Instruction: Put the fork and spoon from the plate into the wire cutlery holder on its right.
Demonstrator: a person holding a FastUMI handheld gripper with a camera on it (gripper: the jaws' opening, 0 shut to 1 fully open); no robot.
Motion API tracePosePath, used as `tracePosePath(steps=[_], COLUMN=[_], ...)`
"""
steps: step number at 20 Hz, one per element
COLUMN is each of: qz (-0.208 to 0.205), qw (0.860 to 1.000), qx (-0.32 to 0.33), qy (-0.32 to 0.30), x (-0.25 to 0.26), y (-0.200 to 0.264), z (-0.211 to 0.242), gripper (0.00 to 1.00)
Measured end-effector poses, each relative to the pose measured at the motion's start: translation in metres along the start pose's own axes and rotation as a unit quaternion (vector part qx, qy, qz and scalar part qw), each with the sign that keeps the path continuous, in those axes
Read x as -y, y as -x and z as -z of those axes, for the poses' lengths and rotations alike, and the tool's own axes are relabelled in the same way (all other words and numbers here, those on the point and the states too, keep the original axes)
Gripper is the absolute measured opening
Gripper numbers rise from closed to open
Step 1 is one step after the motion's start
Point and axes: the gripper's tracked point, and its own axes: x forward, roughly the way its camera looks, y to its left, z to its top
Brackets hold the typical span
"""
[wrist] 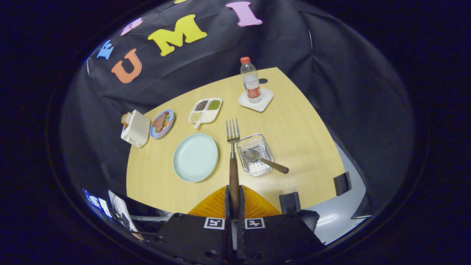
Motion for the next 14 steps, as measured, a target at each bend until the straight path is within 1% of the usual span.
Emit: tracePosePath(steps=[5, 14], qz=[0.003, -0.006], qw=[1.0, 0.997], qx=[-0.026, -0.074], qy=[-0.003, -0.034], x=[0.02, 0.018], y=[-0.007, -0.024], z=[0.011, 0.021], gripper=[0.05, 0.05])
